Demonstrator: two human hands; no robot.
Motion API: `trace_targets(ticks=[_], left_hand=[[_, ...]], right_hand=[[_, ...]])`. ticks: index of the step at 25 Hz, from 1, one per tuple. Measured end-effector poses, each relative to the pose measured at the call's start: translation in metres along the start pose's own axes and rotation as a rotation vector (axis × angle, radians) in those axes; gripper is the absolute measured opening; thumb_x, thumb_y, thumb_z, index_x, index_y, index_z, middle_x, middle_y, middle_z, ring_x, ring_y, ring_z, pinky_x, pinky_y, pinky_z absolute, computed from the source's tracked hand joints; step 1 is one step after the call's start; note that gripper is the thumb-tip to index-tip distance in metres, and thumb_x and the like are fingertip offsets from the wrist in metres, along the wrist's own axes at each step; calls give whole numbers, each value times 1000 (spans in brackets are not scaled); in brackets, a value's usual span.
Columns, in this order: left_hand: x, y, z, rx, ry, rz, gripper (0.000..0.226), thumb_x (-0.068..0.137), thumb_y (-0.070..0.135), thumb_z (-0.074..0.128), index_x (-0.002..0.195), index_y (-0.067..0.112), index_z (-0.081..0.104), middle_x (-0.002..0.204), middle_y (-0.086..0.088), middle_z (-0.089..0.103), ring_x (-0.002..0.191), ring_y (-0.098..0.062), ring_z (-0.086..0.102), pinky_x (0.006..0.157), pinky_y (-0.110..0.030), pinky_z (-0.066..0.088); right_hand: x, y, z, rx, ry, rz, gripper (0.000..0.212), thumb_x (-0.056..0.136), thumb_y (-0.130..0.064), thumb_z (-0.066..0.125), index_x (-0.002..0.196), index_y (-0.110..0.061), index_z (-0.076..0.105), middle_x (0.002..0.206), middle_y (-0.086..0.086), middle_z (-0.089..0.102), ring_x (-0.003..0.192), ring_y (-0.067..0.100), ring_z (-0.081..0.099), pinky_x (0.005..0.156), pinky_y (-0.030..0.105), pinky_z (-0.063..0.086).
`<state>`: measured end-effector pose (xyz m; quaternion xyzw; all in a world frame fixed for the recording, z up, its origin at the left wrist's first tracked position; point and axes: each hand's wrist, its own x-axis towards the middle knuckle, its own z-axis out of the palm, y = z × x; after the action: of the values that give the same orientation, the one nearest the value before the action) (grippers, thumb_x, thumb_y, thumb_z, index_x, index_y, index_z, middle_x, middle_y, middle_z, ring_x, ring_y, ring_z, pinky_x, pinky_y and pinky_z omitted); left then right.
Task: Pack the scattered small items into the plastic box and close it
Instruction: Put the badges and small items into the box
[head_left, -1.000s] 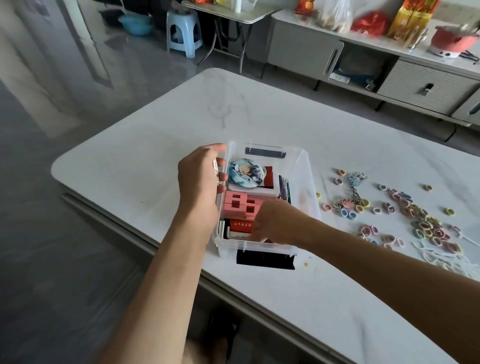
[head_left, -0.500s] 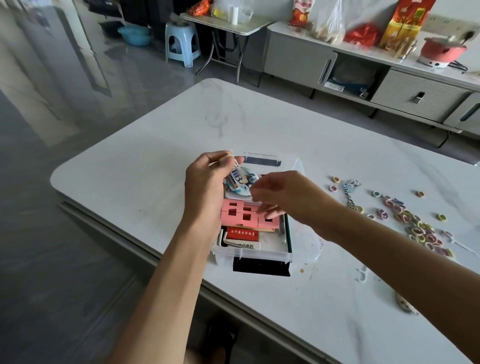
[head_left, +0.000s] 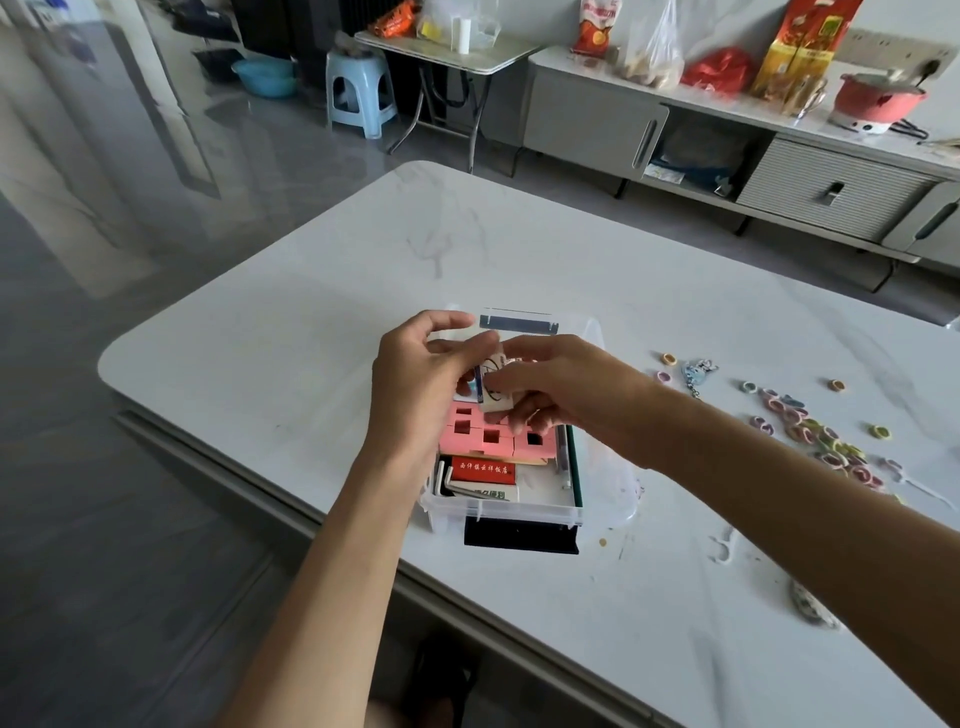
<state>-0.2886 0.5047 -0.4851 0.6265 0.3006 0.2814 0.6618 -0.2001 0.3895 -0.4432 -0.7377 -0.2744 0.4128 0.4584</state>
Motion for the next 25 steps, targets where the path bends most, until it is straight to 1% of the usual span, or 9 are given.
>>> trace_targets(ticks=[3,7,11,14,16,18,20,23,25], left_hand=[[1,-1,-3,211,116,41,20,78,25,78,96,19,70,85,1,74,73,-14,67,72,-32,53],[1,-1,-15,663,232,-10,29,82,20,70,110,22,67,105,5,69,91,-17,64,77,-31,51],[-1,0,-12,704,159,-12,30,85,15,67,115,18,70,106,-1,72,94,-21,67,79,-28,51],[-1,1,-12,703,164,-34,31,84,16,67,115,19,69,108,-2,72,99,-25,66,85,-32,53],[-1,1,-13,704,158,-51,33,84,17,67,117,19,70,110,-2,72,101,-25,65,88,-34,53],[-1,2,-12,710,153,-47,31,84,17,67,115,18,70,108,-3,72,101,-25,65,87,-33,53],[-2,2,-12,718,146,-44,26,83,16,67,109,16,72,104,-4,72,99,-26,65,84,-34,53],[-2,3,-13,749,127,-40,7,80,14,65,84,9,70,86,-9,71,86,-31,65,71,-37,51],[-2,2,-13,775,119,-26,11,78,12,63,73,3,59,75,-15,66,73,-34,58,59,-34,42]], right_hand=[[4,5,-1,32,24,56,28,87,-7,58,115,-11,61,68,11,67,51,15,54,51,27,40],[4,26,6,-260,69,231,17,81,-4,62,90,8,68,66,15,63,56,17,48,55,26,40],[10,37,19,-199,170,302,7,81,0,63,74,-2,63,70,15,73,59,20,66,66,30,55],[18,45,25,-283,190,340,5,80,0,66,85,1,69,81,13,74,72,21,72,76,32,57],[19,48,29,-348,192,351,10,80,-2,69,88,2,72,82,10,75,79,19,74,75,29,57],[17,48,31,-368,181,322,6,79,-4,73,85,-2,73,76,7,75,69,15,73,65,23,57],[13,46,34,-434,171,268,4,78,-7,76,80,-7,73,72,4,74,58,12,70,56,19,53],[14,44,37,-577,136,215,7,76,-8,75,83,-8,76,77,6,75,66,14,70,75,29,59],[13,41,37,-648,92,199,11,77,-7,72,87,-7,77,83,8,75,76,17,71,84,31,57]])
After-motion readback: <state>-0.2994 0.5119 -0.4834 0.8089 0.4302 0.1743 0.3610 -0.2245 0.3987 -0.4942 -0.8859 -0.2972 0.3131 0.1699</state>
